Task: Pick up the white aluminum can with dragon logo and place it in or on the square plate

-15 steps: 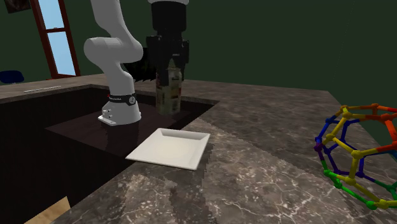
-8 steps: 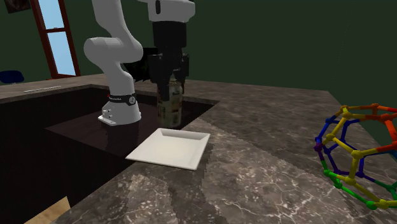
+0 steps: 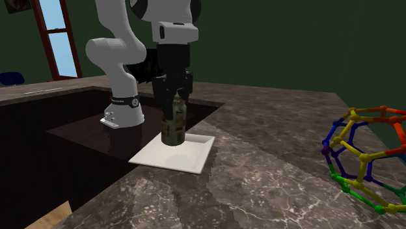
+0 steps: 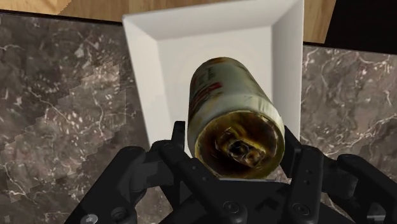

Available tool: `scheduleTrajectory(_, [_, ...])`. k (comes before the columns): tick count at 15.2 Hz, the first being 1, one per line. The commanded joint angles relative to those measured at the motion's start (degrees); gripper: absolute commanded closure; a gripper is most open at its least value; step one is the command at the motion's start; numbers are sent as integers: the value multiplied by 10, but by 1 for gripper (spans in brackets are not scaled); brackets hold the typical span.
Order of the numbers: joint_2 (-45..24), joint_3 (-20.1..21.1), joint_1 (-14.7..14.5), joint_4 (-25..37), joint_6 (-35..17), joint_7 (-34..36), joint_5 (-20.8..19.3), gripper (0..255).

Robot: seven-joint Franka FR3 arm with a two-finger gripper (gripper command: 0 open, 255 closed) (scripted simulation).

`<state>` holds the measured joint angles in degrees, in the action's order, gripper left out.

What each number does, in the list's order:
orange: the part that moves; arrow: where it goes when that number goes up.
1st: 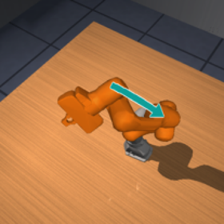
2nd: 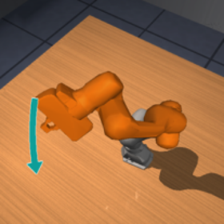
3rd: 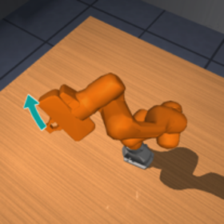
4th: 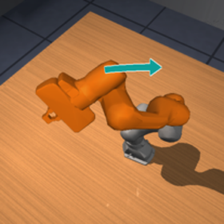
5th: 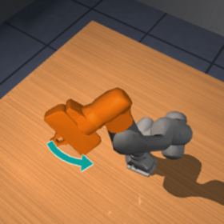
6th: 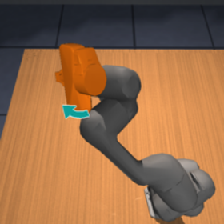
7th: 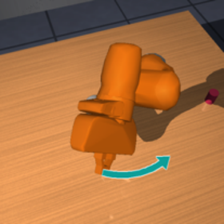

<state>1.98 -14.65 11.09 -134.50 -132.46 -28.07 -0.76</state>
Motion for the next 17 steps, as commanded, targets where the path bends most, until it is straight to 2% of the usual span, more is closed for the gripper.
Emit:
scheduleTrajectory(1, [-13, 0, -1, -4, -17, -2, 4, 255])
scheduleTrajectory(9, [-15, 0, -1, -6, -21, -3, 5, 255])
scheduleTrajectory(10, [-15, 0, -1, -6, -21, -3, 5, 0])
scheduleTrajectory(15, [-15, 0, -1, -6, -21, -3, 5, 0])
scheduleTrajectory(17, [10, 1, -1, 9, 18, 3, -3, 0])
